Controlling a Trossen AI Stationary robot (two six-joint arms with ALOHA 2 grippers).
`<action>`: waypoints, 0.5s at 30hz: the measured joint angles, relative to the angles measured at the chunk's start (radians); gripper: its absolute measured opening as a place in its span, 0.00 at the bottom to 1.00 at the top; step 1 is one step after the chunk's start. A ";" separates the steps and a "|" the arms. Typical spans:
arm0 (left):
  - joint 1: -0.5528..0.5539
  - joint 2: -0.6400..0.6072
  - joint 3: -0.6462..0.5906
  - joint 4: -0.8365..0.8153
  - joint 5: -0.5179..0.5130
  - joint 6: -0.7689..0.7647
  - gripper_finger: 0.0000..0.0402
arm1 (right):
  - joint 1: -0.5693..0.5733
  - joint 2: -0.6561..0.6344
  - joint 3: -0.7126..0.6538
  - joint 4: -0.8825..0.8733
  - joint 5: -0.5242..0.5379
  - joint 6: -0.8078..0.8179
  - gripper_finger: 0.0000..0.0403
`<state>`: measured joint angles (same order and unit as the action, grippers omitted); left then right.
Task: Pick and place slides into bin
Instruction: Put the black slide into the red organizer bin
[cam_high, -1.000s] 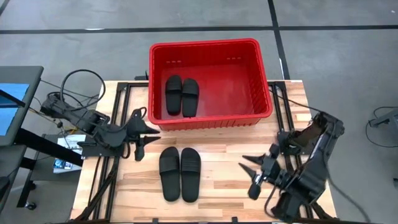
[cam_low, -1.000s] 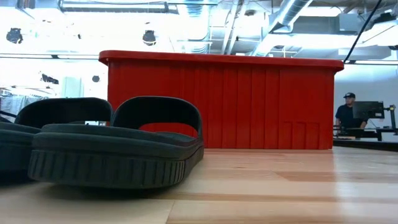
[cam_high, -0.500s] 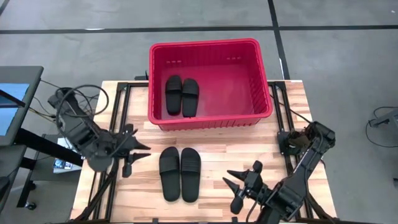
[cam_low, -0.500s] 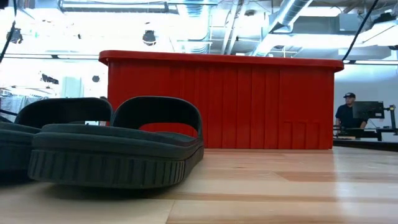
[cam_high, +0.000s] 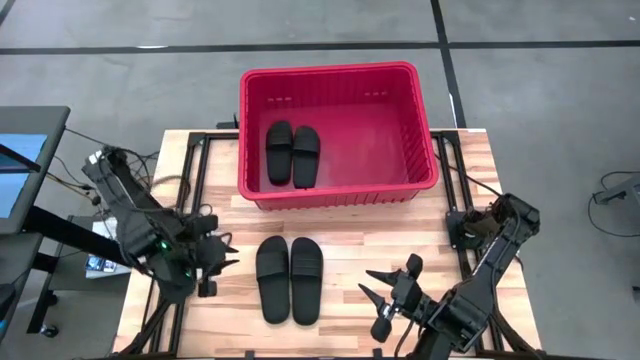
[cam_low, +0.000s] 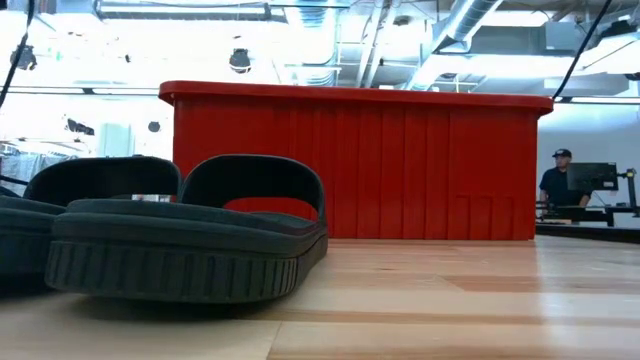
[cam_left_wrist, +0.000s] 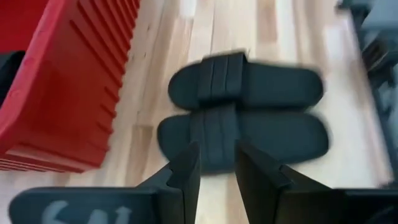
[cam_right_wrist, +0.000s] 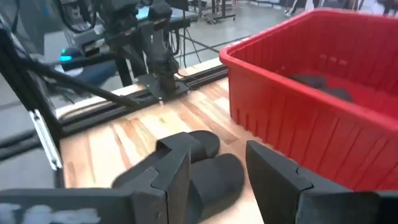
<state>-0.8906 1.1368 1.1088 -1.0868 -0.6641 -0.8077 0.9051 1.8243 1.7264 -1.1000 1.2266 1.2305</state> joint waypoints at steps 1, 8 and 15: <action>0.000 0.019 0.000 -0.012 0.002 0.009 0.22 | -0.005 -0.005 0.000 -0.003 0.000 -0.027 0.37; 0.027 0.184 0.000 -0.048 0.029 0.006 0.22 | -0.045 -0.077 0.000 -0.036 -0.021 -0.185 0.38; 0.061 0.302 0.000 0.140 0.110 -0.043 0.22 | -0.085 -0.158 0.000 -0.046 -0.022 -0.355 0.39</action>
<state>-0.8293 1.4390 1.1088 -0.9466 -0.5544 -0.8502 0.8204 1.6665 1.7267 -1.1464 1.2044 0.8758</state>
